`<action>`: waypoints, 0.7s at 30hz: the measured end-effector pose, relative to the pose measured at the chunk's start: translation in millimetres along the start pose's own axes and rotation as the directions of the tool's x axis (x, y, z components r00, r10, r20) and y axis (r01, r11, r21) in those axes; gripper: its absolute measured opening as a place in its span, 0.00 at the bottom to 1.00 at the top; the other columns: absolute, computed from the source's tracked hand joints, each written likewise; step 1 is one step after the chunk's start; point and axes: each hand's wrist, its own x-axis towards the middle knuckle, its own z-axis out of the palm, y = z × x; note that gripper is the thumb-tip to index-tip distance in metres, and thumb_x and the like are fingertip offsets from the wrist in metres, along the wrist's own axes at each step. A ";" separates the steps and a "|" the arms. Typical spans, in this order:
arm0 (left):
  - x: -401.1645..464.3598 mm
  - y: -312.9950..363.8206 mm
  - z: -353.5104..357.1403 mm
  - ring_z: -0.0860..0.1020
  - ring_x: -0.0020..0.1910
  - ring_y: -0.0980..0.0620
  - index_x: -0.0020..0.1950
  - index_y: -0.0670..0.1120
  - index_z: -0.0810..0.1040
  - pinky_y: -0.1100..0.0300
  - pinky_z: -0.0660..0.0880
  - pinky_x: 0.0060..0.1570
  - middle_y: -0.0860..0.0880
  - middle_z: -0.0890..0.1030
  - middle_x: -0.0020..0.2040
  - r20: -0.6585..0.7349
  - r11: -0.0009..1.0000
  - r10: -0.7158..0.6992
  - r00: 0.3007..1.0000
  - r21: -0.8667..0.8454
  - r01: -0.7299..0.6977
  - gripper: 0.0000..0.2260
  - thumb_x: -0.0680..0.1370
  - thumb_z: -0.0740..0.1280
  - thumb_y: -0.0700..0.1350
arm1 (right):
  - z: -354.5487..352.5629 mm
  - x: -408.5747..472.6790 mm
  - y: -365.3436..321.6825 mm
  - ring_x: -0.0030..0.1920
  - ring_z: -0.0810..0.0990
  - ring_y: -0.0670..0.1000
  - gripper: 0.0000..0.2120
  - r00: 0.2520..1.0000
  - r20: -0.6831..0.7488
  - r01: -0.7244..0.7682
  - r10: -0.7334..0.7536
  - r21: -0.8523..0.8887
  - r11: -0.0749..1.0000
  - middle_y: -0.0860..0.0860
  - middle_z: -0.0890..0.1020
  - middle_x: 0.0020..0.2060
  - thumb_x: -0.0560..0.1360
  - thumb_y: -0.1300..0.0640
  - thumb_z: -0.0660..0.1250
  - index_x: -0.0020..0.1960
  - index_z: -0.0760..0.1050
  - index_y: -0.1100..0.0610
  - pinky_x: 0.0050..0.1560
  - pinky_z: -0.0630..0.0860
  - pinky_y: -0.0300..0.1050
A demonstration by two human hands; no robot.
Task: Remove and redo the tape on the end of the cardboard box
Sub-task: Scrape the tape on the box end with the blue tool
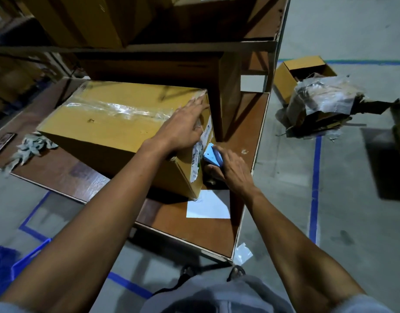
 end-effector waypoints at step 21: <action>-2.6 -2.3 -4.2 0.53 0.87 0.51 0.85 0.51 0.66 0.43 0.53 0.85 0.52 0.57 0.88 -0.013 0.998 0.006 1.000 -0.063 -0.007 0.28 0.84 0.62 0.39 | -36.3 13.2 12.6 0.51 0.82 0.57 0.30 0.975 0.026 0.220 -0.219 -0.188 0.957 0.57 0.78 0.66 0.84 0.32 0.50 0.81 0.62 0.44 0.43 0.79 0.48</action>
